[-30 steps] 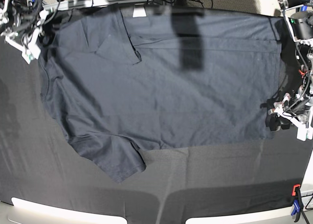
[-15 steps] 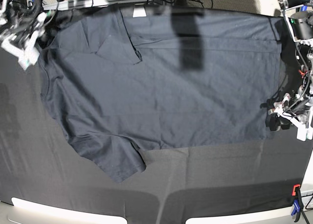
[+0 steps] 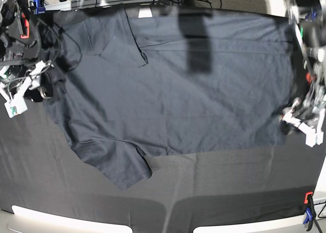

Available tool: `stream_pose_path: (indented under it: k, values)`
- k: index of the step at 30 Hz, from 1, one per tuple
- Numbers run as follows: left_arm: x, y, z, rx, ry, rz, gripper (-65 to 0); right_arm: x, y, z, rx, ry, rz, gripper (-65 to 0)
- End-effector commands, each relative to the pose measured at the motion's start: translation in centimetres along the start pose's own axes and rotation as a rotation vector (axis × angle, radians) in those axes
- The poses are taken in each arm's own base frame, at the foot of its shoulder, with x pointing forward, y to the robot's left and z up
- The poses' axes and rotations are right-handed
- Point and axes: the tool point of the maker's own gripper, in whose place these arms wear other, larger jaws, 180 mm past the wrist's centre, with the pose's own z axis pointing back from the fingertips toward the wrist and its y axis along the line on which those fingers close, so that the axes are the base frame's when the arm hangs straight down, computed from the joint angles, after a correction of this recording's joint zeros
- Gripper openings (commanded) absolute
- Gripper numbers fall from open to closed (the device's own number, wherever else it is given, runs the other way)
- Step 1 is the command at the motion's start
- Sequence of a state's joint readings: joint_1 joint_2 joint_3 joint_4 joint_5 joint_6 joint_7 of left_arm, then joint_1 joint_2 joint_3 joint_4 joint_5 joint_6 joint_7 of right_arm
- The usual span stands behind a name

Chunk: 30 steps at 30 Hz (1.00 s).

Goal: Layout the t-shirt on the table in an organized manner, then fold the t-shirt properly
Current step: 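Move both grippers down to the hem corners of the shirt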

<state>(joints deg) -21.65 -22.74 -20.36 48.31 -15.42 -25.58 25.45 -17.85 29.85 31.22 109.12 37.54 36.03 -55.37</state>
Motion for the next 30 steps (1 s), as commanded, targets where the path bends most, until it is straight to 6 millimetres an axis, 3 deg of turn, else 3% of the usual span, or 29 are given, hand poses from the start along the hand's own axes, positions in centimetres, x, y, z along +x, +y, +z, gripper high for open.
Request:
stream_pose_path:
  k: [1,6,11,15,18,21,25,27,30]
  values:
    - [3.5,0.3,-0.2,-0.002,-0.075,0.012,-38.3,1.3,-0.4,0.4,-0.007,-0.038,0.018,-45.0]
    - [4.3,0.1,-2.5,0.002,-0.01,0.048,-38.3,1.3,-0.4,0.5,-0.005,-0.038,0.017,-45.0]
    - [2.3,0.1,-3.8,0.027,0.085,0.077,-38.3,1.2,-0.4,0.4,-0.005,-0.032,0.017,-45.0]
    - [0.8,0.7,-3.8,0.054,0.126,0.053,-38.3,1.3,-0.4,0.4,-0.004,-0.035,0.017,-45.0]
    - [-0.4,-0.1,-3.6,0.018,0.19,0.058,-39.2,1.8,-0.1,0.5,0.012,-0.062,0.009,-45.0]
    - [-1.3,-2.2,-3.4,-0.099,0.244,0.056,-46.0,2.7,0.2,0.5,0.027,-0.11,0.0,-45.0]
    - [-1.7,-3.1,-3.1,-0.153,0.271,0.042,-64.7,4.9,-0.4,0.7,0.013,-0.176,0.013,-45.0]
    - [-1.7,-3.0,-3.1,-0.152,0.27,0.042,-65.0,6.6,-0.8,0.8,0.002,-0.238,0.018,-41.1]
    - [-1.7,-3.0,-3.1,-0.152,0.271,0.041,-65.0,8.3,-1.3,0.6,-0.007,-0.3,0.021,-28.9]
